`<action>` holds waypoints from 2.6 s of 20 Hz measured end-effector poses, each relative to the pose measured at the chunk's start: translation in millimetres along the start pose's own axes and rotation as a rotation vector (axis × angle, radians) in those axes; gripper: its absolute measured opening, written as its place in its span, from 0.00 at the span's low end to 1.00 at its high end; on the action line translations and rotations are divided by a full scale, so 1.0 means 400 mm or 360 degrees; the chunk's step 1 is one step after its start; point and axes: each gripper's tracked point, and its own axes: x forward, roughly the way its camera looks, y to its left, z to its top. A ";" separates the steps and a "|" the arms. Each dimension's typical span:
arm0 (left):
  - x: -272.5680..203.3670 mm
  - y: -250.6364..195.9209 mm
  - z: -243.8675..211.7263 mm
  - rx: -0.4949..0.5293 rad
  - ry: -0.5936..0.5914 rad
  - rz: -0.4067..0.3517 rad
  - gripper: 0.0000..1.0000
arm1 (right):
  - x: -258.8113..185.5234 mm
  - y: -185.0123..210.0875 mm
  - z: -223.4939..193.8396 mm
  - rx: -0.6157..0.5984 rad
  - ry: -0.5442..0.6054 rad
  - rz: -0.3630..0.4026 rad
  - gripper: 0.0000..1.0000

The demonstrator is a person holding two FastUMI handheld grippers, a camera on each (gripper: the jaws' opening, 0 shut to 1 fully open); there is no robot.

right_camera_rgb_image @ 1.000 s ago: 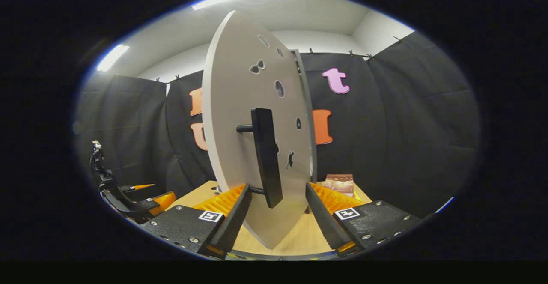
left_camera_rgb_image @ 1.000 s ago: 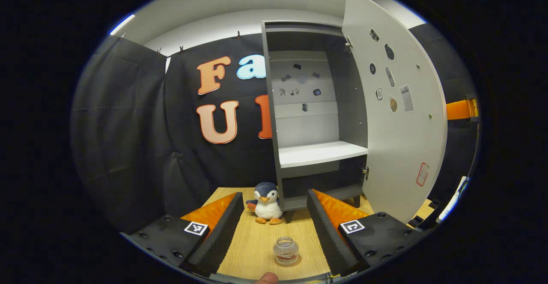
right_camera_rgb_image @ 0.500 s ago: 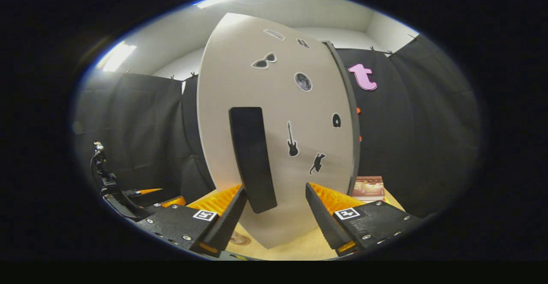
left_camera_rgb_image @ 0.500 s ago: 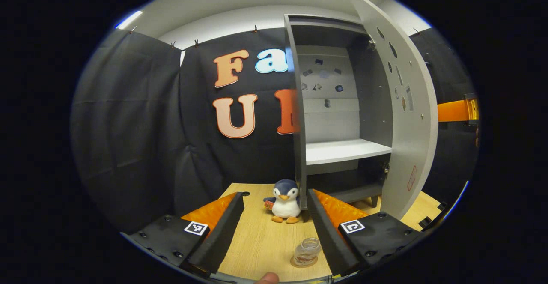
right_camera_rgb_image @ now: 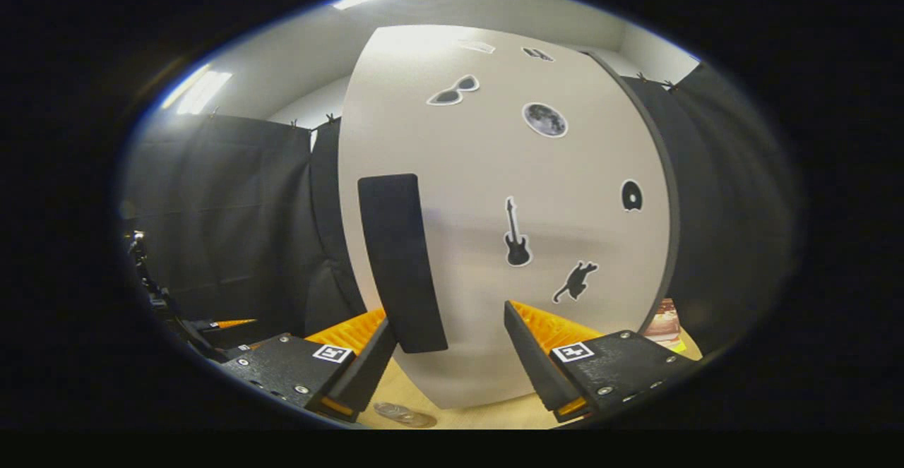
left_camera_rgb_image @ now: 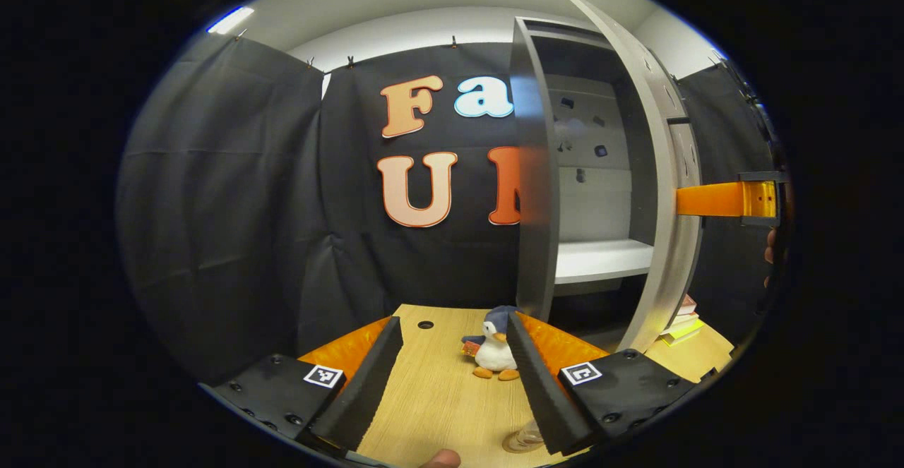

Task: Open the cabinet door with the right hand, grasp the bottle in the cabinet with the left hand and place it on the coaster, then close the cabinet door with the right hand.

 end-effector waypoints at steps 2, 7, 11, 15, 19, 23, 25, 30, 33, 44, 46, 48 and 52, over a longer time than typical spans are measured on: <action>0.033 0.025 -0.003 -0.0024 0.0006 0.0016 0.96 | 0.056 0.029 0.001 -0.0009 -0.0030 -0.0019 0.89; 0.117 0.053 -0.019 -0.0059 0.0036 0.0001 0.96 | 0.172 0.056 -0.003 -0.0047 -0.0062 -0.0115 0.88; 0.162 0.043 -0.023 -0.0056 0.0039 -0.0041 0.97 | 0.208 0.033 -0.027 -0.0154 -0.0081 -0.0246 0.90; 0.183 0.033 -0.029 -0.0062 0.0049 -0.0079 0.97 | 0.239 0.011 -0.038 -0.0149 -0.0100 -0.0319 0.92; 0.190 0.035 -0.029 -0.0068 0.0051 -0.0093 0.97 | 0.263 -0.006 -0.043 -0.0142 -0.0111 -0.0356 0.92; 0.180 0.033 -0.026 -0.0072 0.0051 -0.0101 0.97 | 0.263 -0.008 -0.044 -0.0134 -0.0119 -0.0368 0.92; 0.170 0.024 -0.025 -0.0075 0.0047 -0.0102 0.97 | 0.265 -0.007 -0.044 -0.0124 -0.0121 -0.0362 0.93; 0.128 -0.002 0.007 -0.0077 0.0030 -0.0117 0.97 | 0.207 0.033 -0.025 -0.0039 -0.0116 -0.0260 0.94; 0.088 -0.022 0.032 -0.0071 0.0015 -0.0126 0.97 | 0.107 0.060 -0.012 -0.0082 -0.0128 -0.0233 0.93; -0.155 -0.139 0.145 -0.0018 -0.0078 -0.0207 0.97 | -0.365 0.036 -0.035 -0.0113 -0.0071 -0.0345 0.92; -0.199 -0.165 0.156 -0.0008 -0.0079 -0.0229 0.98 | -0.441 0.017 -0.044 -0.0085 -0.0067 -0.0385 0.94; -0.235 -0.189 0.169 -0.0007 -0.0086 -0.0248 0.97 | -0.512 -0.006 -0.049 -0.0060 -0.0070 -0.0422 0.94; -0.297 -0.223 0.196 -0.0001 -0.0110 -0.0269 0.97 | -0.607 -0.040 -0.050 -0.0059 -0.0069 -0.0481 0.94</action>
